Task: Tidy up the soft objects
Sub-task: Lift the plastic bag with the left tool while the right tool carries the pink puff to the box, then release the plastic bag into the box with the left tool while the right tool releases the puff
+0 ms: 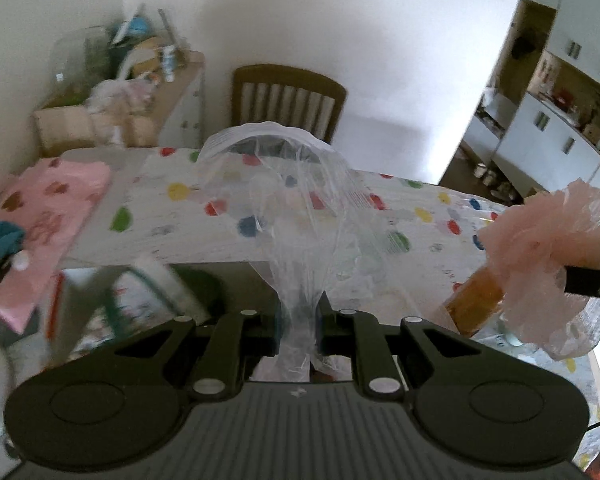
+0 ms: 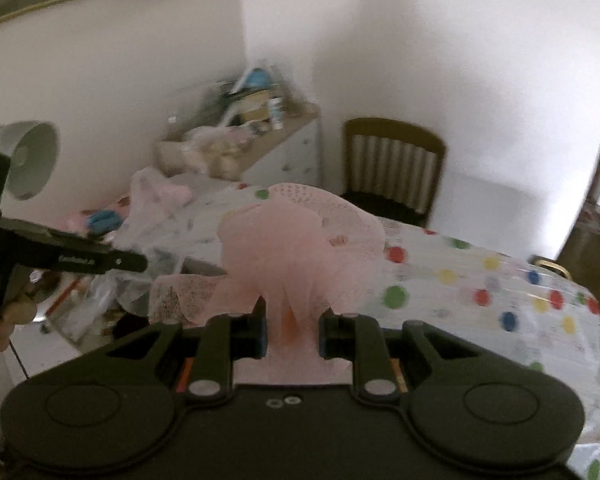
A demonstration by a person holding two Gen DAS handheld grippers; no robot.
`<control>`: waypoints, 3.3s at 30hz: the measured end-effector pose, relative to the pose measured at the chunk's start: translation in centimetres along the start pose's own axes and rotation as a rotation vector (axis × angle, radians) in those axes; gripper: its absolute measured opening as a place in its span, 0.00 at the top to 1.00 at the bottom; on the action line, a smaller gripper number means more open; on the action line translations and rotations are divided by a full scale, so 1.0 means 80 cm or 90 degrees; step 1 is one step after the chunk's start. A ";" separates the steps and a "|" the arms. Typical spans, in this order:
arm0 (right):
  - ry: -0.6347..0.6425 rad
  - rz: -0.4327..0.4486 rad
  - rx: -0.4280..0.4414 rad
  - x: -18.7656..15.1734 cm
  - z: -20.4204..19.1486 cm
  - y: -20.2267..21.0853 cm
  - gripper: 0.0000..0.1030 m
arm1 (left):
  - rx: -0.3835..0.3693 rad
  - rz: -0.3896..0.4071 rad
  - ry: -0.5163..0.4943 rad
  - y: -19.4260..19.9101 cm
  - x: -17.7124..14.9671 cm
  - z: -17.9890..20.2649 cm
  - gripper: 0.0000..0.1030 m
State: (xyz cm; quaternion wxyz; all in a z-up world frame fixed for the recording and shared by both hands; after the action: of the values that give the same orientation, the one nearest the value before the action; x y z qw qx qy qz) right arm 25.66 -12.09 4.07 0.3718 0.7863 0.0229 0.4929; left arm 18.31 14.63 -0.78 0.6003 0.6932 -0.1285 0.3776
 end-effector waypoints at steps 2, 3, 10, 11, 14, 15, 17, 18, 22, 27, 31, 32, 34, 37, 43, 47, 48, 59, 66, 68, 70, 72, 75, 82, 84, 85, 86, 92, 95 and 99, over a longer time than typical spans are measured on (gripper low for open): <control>0.012 -0.005 0.012 0.003 -0.020 -0.014 0.79 | 0.014 0.001 0.007 0.007 -0.006 -0.023 0.85; 0.015 -0.007 0.018 0.004 -0.031 -0.020 0.79 | 0.019 0.002 0.010 0.009 -0.008 -0.033 0.85; 0.035 -0.030 0.050 0.011 -0.086 -0.075 0.79 | 0.065 -0.007 0.048 0.013 -0.023 -0.105 0.85; 0.038 -0.034 0.053 0.012 -0.092 -0.084 0.79 | 0.070 -0.010 0.053 0.011 -0.026 -0.113 0.85; 0.048 -0.046 0.055 0.011 -0.112 -0.113 0.79 | 0.081 -0.023 0.065 0.001 -0.033 -0.135 0.85; 0.058 -0.048 0.051 0.009 -0.119 -0.123 0.79 | 0.084 -0.027 0.068 -0.003 -0.035 -0.140 0.85; 0.074 -0.054 0.041 0.008 -0.127 -0.143 0.79 | 0.090 -0.037 0.067 -0.014 -0.041 -0.148 0.85; 0.074 -0.061 0.039 0.007 -0.130 -0.153 0.79 | 0.091 -0.042 0.065 -0.019 -0.045 -0.150 0.85; 0.081 -0.083 0.020 0.002 -0.138 -0.191 0.79 | 0.097 -0.067 0.056 -0.041 -0.063 -0.155 0.85; 0.065 -0.101 0.011 -0.004 -0.139 -0.223 0.79 | 0.107 -0.076 0.040 -0.063 -0.076 -0.153 0.85; 0.061 -0.108 0.009 -0.011 -0.141 -0.235 0.79 | 0.108 -0.077 0.027 -0.080 -0.077 -0.147 0.85; 0.060 -0.110 0.010 -0.013 -0.142 -0.237 0.79 | 0.106 -0.082 0.026 -0.085 -0.080 -0.145 0.85; 0.060 -0.117 0.008 -0.017 -0.143 -0.241 0.79 | 0.107 -0.086 0.023 -0.092 -0.083 -0.142 0.85; 0.059 -0.122 0.005 -0.022 -0.145 -0.244 0.78 | 0.108 -0.091 0.015 -0.105 -0.085 -0.136 0.85; 0.053 -0.124 0.008 -0.022 -0.146 -0.242 0.72 | 0.116 -0.113 0.004 -0.129 -0.088 -0.132 0.85; 0.050 -0.124 0.008 -0.020 -0.147 -0.237 0.63 | 0.113 -0.129 0.012 -0.136 -0.089 -0.133 0.85; 0.049 -0.123 0.007 -0.020 -0.148 -0.236 0.61 | 0.112 -0.129 0.013 -0.136 -0.090 -0.133 0.85; 0.041 -0.102 0.026 -0.022 -0.149 -0.205 0.34 | 0.099 -0.111 0.025 -0.113 -0.096 -0.134 0.74; 0.039 -0.088 0.037 -0.024 -0.151 -0.180 0.32 | 0.097 -0.083 0.037 -0.087 -0.101 -0.134 0.30; 0.039 -0.082 0.041 -0.024 -0.151 -0.172 0.30 | 0.092 -0.066 0.038 -0.076 -0.101 -0.133 0.30; 0.042 -0.073 0.040 -0.025 -0.152 -0.163 0.29 | 0.090 -0.062 0.035 -0.067 -0.102 -0.131 0.30; 0.046 -0.062 0.039 -0.025 -0.153 -0.154 0.27 | 0.085 -0.052 0.034 -0.057 -0.104 -0.130 0.30; 0.047 -0.046 0.045 -0.027 -0.153 -0.140 0.18 | 0.080 -0.042 0.038 -0.042 -0.106 -0.131 0.30; 0.063 -0.017 0.064 -0.035 -0.159 -0.111 0.11 | 0.079 0.000 0.031 -0.001 -0.115 -0.123 0.27; 0.067 -0.005 0.067 -0.039 -0.161 -0.100 0.08 | 0.075 0.016 0.029 0.012 -0.116 -0.121 0.24; 0.066 0.000 0.069 -0.041 -0.162 -0.096 0.08 | 0.070 0.025 0.030 0.020 -0.117 -0.120 0.20; 0.063 0.004 0.071 -0.043 -0.162 -0.091 0.06 | 0.069 0.034 0.033 0.026 -0.119 -0.119 0.19; 0.047 0.028 0.070 -0.055 -0.159 -0.067 0.02 | 0.064 0.076 0.029 0.064 -0.121 -0.108 0.12; 0.037 0.041 0.069 -0.059 -0.157 -0.058 0.00 | 0.052 0.089 0.034 0.078 -0.121 -0.104 0.02; 0.024 0.064 0.070 -0.064 -0.154 -0.045 0.00 | 0.031 0.101 0.045 0.092 -0.122 -0.099 0.00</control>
State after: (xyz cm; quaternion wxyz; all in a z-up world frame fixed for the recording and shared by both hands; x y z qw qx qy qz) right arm 14.45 -4.65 0.96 0.3025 0.7963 0.0173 0.5235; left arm 4.07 17.45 -2.04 0.5557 0.6812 -0.1527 0.4516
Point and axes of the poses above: each gripper's, at about its wrist camera, not at the fingertips, and y roughly against the way its jaws point, z to its right, x to its top, the point moved 1 cm from there along -y, roughly the way its jaws point, and after that the axes turned 12 degrees about x, right-handed, at the moved point
